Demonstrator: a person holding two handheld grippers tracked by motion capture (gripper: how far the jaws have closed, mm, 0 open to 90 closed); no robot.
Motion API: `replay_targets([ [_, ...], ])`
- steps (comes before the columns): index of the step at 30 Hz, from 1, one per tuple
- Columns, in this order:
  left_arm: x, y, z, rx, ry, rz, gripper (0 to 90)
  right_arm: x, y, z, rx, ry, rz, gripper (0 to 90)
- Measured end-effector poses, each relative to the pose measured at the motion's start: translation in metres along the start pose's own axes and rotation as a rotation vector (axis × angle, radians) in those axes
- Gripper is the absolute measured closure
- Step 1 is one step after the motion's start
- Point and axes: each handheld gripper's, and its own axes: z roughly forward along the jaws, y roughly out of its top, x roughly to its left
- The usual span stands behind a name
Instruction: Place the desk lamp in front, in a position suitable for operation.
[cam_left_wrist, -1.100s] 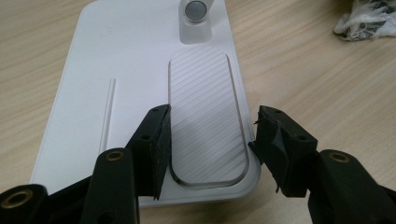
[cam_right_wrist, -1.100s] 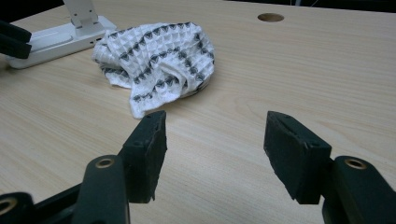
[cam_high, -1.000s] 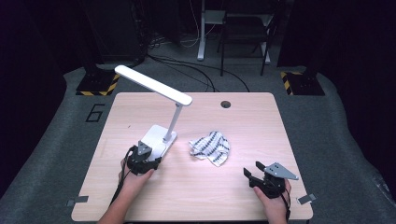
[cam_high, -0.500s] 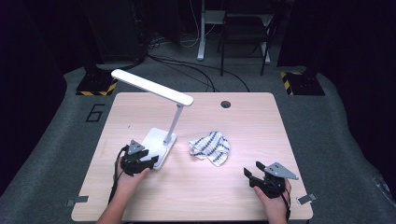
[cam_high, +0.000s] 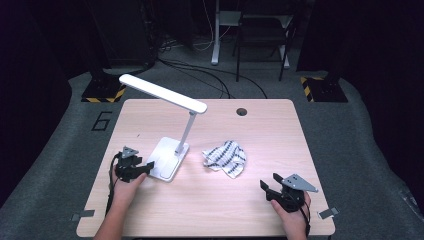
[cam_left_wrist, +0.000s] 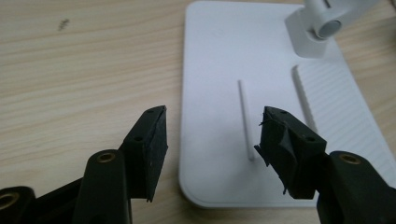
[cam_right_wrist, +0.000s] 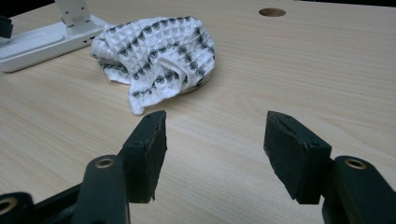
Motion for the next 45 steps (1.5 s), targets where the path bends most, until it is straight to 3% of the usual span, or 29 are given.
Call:
replay_targets([
  [1,0.000,0.000,0.000,0.000,0.000,0.000,42.2,0.000,0.000,0.000,0.000,0.000,0.000,39.0],
  [2,-0.004,-0.001,0.002,0.014,0.013,0.027,41.8,0.000,0.000,0.000,0.003,0.002,0.001,39.1],
  [7,-0.010,-0.002,0.001,0.009,-0.017,0.017,44.9,0.000,0.001,-0.001,-0.002,0.004,0.000,39.0],
  [10,-0.027,-0.003,-0.003,0.035,-0.043,0.077,49.2,-0.001,0.001,-0.001,-0.011,0.001,0.006,39.0],
  [11,-0.027,-0.003,-0.003,0.035,-0.043,0.077,51.2,-0.001,0.001,-0.001,-0.011,0.001,0.006,39.0],
  [12,-0.031,-0.003,-0.003,0.044,-0.049,0.102,49.8,-0.001,0.001,-0.001,-0.011,0.000,0.012,39.0],
  [13,-0.033,-0.003,-0.002,0.042,-0.052,0.092,48.2,-0.002,0.001,-0.002,-0.011,0.000,0.009,39.0],
  [14,-0.033,-0.002,-0.002,0.047,-0.046,0.109,47.6,-0.001,0.001,-0.001,-0.017,0.004,0.011,39.1],
  [17,-0.033,0.000,-0.002,0.047,-0.054,0.102,47.9,0.000,0.001,-0.001,-0.015,0.002,0.013,39.1],
  [18,-0.034,0.002,-0.001,0.040,-0.067,0.074,48.5,0.000,0.001,-0.002,-0.005,0.009,0.000,39.0],
  [19,-0.034,0.002,-0.001,0.040,-0.067,0.074,48.5,0.000,0.001,-0.002,-0.005,0.009,0.000,39.0],
  [20,-0.036,0.002,0.000,0.042,-0.102,0.068,48.4,0.001,0.001,-0.001,-0.010,0.004,0.001,39.0],
  [25,-0.044,0.002,0.003,0.038,-0.142,0.091,49.6,0.003,0.002,-0.001,-0.004,0.000,-0.011,39.1],
  [28,-0.058,0.002,0.005,0.037,-0.181,0.120,50.6,0.003,0.002,-0.001,-0.010,0.004,-0.011,39.0],
  [32,-0.067,0.002,0.004,0.053,-0.180,0.148,50.3,0.001,0.002,-0.001,-0.009,0.002,-0.008,39.1],
  [35,-0.071,0.002,0.004,0.064,-0.200,0.136,50.1,0.001,0.002,-0.002,-0.009,0.001,-0.005,39.0],
  [42,-0.099,0.004,0.007,0.086,-0.236,0.237,49.2,0.001,0.002,-0.002,-0.013,0.001,-0.003,39.0],
  [45,-0.103,0.010,0.012,0.100,-0.256,0.241,49.3,0.001,0.002,-0.002,-0.012,0.002,-0.004,39.0],
])
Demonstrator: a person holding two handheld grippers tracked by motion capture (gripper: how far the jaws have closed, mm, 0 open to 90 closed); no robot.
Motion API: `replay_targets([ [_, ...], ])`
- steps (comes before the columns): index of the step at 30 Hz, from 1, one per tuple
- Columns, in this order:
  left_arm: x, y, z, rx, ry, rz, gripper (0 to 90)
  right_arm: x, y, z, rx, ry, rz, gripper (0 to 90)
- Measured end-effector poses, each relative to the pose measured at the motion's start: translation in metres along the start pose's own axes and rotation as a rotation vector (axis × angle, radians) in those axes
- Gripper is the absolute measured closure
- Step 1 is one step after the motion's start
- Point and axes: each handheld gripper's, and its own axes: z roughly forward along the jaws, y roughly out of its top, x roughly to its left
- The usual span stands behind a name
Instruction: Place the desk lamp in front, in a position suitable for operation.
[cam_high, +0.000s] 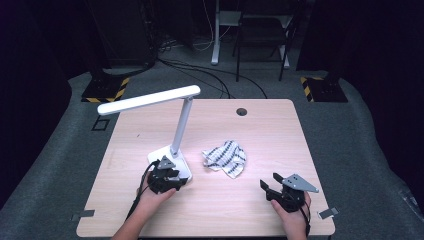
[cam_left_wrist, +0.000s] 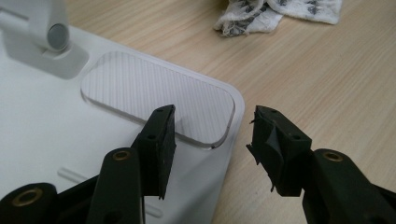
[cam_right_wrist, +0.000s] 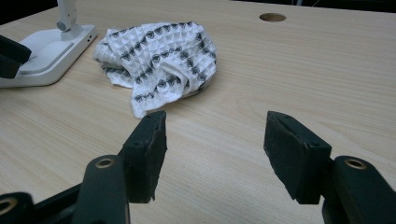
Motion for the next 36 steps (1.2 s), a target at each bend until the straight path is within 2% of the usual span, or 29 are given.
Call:
replay_targets([
  [1,0.000,0.001,0.002,-0.008,-0.009,-0.001,49.3,0.000,0.000,0.000,0.001,0.001,-0.003,39.0],
  [2,0.002,0.003,0.004,-0.007,-0.037,-0.003,49.1,0.000,0.000,0.000,0.002,0.001,-0.005,39.0],
  [4,0.003,0.006,0.007,-0.015,-0.056,-0.005,49.3,0.000,-0.001,0.001,0.003,0.005,0.003,39.1],
  [5,0.003,0.007,0.009,-0.013,-0.069,-0.023,49.3,-0.001,-0.001,0.001,0.008,-0.001,0.000,39.0],
  [6,0.004,0.009,0.011,-0.013,-0.072,-0.014,49.4,-0.001,-0.001,0.001,0.008,-0.001,0.002,39.0],
  [8,0.003,0.011,0.013,-0.012,-0.058,-0.017,48.8,-0.001,-0.001,0.002,0.009,-0.002,0.002,39.0],
  [9,0.005,0.016,0.016,-0.003,-0.054,0.012,49.0,-0.002,-0.001,0.003,0.009,0.000,-0.004,39.0],
  [10,0.005,0.016,0.016,-0.003,-0.054,0.012,48.9,-0.002,-0.001,0.003,0.009,0.000,-0.004,39.0],
  [12,0.008,0.019,0.021,-0.015,-0.061,-0.010,49.0,-0.001,-0.002,0.002,0.017,0.006,-0.001,39.1],
  [14,0.009,0.022,0.024,-0.022,-0.052,-0.005,49.0,-0.001,-0.002,0.003,0.015,0.003,-0.011,39.0],
  [15,0.009,0.025,0.029,-0.038,-0.045,-0.018,49.0,0.000,-0.002,0.003,0.020,0.002,-0.005,39.0],
  [17,0.008,0.029,0.032,-0.030,-0.029,-0.020,49.1,0.000,-0.002,0.004,0.015,0.002,-0.003,39.0],
  [18,0.009,0.030,0.033,-0.032,-0.027,-0.006,49.1,-0.001,-0.002,0.004,0.014,0.001,-0.003,39.0],
  [20,0.008,0.031,0.035,-0.041,-0.027,-0.018,49.0,-0.001,-0.002,0.003,0.015,0.001,-0.002,39.0],
  [21,0.009,0.033,0.038,-0.058,-0.013,-0.035,49.0,-0.001,-0.002,0.003,0.019,0.003,-0.004,39.1],
  [24,0.010,0.034,0.040,-0.056,-0.012,-0.028,49.0,-0.001,-0.002,0.003,0.014,0.001,-0.001,39.1],
  [25,0.012,0.036,0.042,-0.065,0.000,-0.026,49.1,-0.001,-0.002,0.003,0.015,0.001,-0.001,39.0],
  [26,0.012,0.036,0.044,-0.073,-0.003,-0.040,49.0,-0.001,-0.002,0.003,0.016,0.002,-0.002,39.0],
  [28,0.013,0.037,0.044,-0.069,-0.003,-0.026,49.1,-0.001,-0.002,0.003,0.015,0.002,-0.001,39.0],
  [29,0.014,0.039,0.046,-0.069,0.011,-0.029,49.0,-0.001,-0.002,0.003,0.013,0.004,-0.003,39.1],
  [30,0.014,0.041,0.046,-0.051,0.022,-0.016,49.0,-0.001,-0.002,0.003,0.015,0.003,-0.002,39.0],
  [34,0.012,0.041,0.040,-0.047,0.010,-0.020,47.2,-0.002,-0.002,0.003,0.009,0.001,-0.003,39.0],
  [36,0.013,0.040,0.029,-0.076,0.015,-0.025,47.1,-0.003,-0.002,0.002,0.012,-0.001,0.001,39.0],
])
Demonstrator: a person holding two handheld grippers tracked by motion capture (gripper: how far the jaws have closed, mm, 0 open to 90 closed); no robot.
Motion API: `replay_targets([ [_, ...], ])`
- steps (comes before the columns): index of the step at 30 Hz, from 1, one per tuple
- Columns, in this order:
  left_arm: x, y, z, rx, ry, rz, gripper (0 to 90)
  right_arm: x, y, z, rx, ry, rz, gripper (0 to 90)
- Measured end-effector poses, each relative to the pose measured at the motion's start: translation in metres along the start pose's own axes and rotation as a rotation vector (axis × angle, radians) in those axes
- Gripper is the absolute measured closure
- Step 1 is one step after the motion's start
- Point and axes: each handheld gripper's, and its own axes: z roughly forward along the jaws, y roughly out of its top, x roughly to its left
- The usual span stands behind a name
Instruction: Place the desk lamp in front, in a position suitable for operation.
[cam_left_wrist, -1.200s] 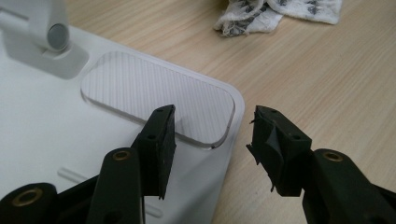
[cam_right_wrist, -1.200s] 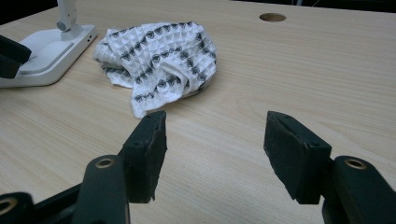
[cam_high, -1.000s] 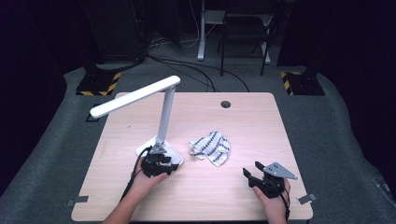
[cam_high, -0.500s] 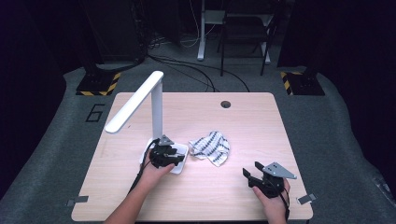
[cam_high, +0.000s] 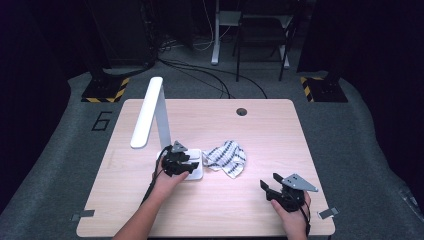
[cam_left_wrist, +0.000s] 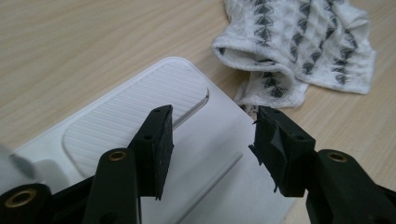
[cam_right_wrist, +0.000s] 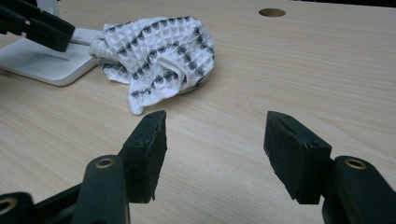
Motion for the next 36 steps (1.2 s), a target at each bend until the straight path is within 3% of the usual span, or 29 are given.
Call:
replay_targets([
  [3,0.010,0.000,-0.025,-0.014,0.041,0.008,47.2,-0.001,0.000,-0.001,-0.003,-0.003,0.002,39.0],
  [4,0.010,0.000,-0.025,-0.014,0.041,0.008,47.3,-0.001,0.000,-0.001,-0.003,-0.003,0.002,39.0],
  [5,0.013,0.000,-0.033,-0.027,0.054,-0.012,47.4,-0.001,0.000,-0.001,-0.003,-0.003,0.004,39.0],
  [6,0.016,0.000,-0.038,-0.027,0.052,-0.005,47.4,-0.001,0.000,-0.001,-0.002,-0.004,0.001,39.0],
  [7,0.020,0.001,-0.052,-0.043,0.061,-0.025,47.5,0.000,0.000,-0.001,-0.001,-0.001,0.003,39.0],
  [14,0.033,0.000,-0.084,-0.061,0.119,-0.037,45.8,0.003,0.000,0.000,-0.002,-0.004,-0.005,39.0],
  [15,0.041,0.000,-0.090,-0.070,0.137,-0.037,44.6,0.003,0.000,0.001,-0.003,0.000,-0.005,39.1],
  [16,0.041,0.000,-0.090,-0.070,0.137,-0.037,43.1,0.003,0.000,0.001,-0.003,0.000,-0.005,39.1],
  [19,0.060,0.001,-0.086,-0.077,0.165,-0.056,41.8,0.002,0.000,0.002,0.000,0.000,-0.012,39.0],
  [24,0.073,0.004,-0.071,-0.102,0.152,-0.081,42.0,0.004,0.000,0.003,0.010,-0.002,-0.005,39.0],
  [32,0.077,0.011,-0.058,-0.129,0.130,-0.080,47.4,-0.001,-0.002,0.003,0.002,-0.003,-0.009,39.0],
  [36,0.081,0.012,-0.052,-0.128,0.131,-0.102,47.8,0.000,-0.002,0.000,0.011,-0.004,0.006,39.1],
])
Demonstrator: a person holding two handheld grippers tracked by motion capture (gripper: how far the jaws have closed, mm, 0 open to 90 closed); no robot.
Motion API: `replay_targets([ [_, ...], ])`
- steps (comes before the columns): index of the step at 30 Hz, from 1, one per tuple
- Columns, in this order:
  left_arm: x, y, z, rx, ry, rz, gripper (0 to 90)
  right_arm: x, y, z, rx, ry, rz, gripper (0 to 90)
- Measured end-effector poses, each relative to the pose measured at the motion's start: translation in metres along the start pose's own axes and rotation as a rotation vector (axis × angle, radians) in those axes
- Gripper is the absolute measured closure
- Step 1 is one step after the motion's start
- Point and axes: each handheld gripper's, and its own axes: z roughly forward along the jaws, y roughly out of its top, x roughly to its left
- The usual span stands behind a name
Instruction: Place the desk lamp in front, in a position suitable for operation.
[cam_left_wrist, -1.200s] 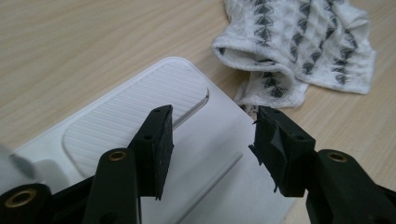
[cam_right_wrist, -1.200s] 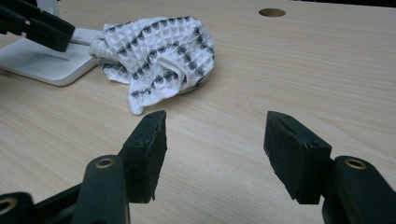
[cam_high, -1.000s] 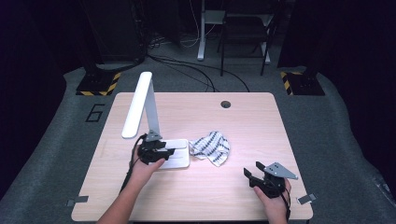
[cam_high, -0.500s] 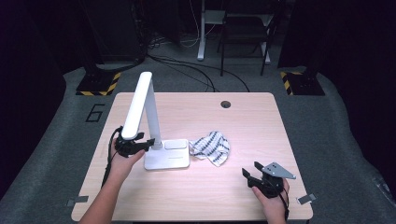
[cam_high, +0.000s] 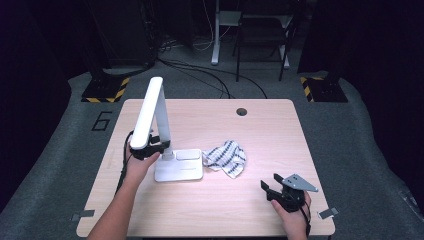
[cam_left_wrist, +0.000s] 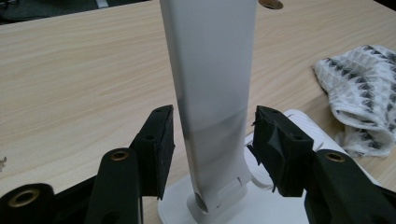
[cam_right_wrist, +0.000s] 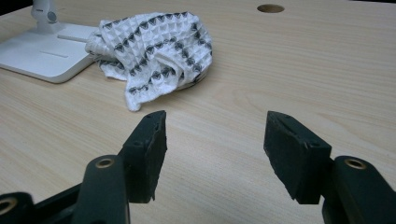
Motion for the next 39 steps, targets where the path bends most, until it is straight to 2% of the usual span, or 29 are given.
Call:
replay_targets([
  [1,0.001,0.001,0.002,-0.001,-0.007,-0.006,47.9,0.000,0.000,0.000,-0.008,0.002,-0.007,39.0],
  [4,-0.001,0.003,0.002,-0.007,-0.008,0.011,52.7,0.000,-0.001,0.000,-0.001,0.000,-0.007,39.0],
  [5,0.000,0.004,0.002,0.001,0.001,0.032,52.7,-0.001,-0.001,0.000,0.006,0.001,-0.004,39.0],
  [7,-0.001,0.004,0.000,-0.002,0.016,0.020,56.2,-0.001,-0.001,0.001,0.003,0.003,0.001,39.0],
  [11,-0.002,0.001,-0.004,0.001,0.019,0.014,57.7,-0.001,-0.001,0.001,0.004,-0.003,-0.001,39.0],
  [22,-0.007,-0.014,-0.022,-0.024,-0.010,0.009,59.1,0.001,0.000,0.002,0.001,0.000,-0.007,39.0],
  [25,-0.013,-0.021,-0.030,-0.035,-0.020,-0.003,58.4,0.001,0.000,0.001,0.000,-0.004,-0.005,39.0],
  [30,-0.022,-0.030,-0.041,-0.037,-0.042,0.001,58.4,0.002,0.001,0.002,0.000,0.001,-0.016,39.0],
  [39,-0.041,-0.044,-0.055,-0.044,-0.083,0.043,56.6,0.002,0.001,0.001,-0.001,0.002,-0.014,39.0],
])
